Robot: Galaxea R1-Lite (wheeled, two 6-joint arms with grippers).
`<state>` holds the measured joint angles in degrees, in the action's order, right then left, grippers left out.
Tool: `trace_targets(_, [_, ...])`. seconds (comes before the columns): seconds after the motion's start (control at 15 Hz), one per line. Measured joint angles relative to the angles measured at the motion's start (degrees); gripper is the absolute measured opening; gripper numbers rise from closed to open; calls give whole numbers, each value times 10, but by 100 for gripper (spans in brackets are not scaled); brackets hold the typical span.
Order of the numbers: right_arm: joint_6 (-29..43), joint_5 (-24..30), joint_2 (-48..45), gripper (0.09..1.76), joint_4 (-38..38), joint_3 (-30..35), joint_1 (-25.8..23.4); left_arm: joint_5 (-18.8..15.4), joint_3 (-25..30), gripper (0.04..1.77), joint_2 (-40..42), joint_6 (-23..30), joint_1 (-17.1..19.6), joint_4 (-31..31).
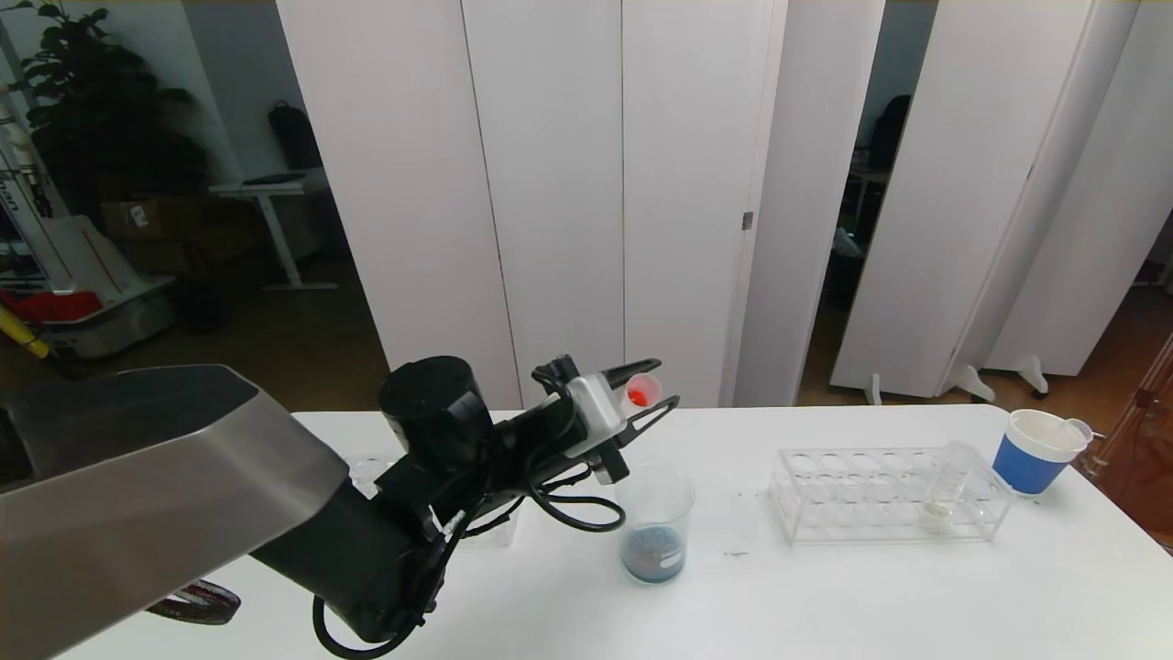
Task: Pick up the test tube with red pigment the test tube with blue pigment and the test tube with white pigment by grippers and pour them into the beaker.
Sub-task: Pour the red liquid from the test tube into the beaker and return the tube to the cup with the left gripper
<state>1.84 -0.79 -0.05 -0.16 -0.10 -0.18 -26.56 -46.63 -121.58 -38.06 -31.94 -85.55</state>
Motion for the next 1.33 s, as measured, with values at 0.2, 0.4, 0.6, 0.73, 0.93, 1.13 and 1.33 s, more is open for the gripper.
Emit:
trace_targets(0.2, [0,0,0,175,0,0,0,2,1,60,-19,-82,1,-20])
trace_targets(0.4, [0,0,0,175,0,0,0,2,-1,60,-34,-146,2,-28])
trace_targets(0.6, [0,0,0,175,0,0,0,2,-3,60,-48,-184,9,-37])
trace_targets(0.73, [0,0,0,175,0,0,0,2,-3,60,-54,-202,16,-39])
trace_targets(0.93, [0,0,0,175,0,0,0,-15,-17,60,-57,-228,23,-39])
trace_targets(1.13, [0,0,0,175,0,0,0,-73,-26,60,-60,-237,31,-39])
trace_targets(1.33, [0,0,0,175,0,0,0,-89,-44,60,-66,-257,33,-39])
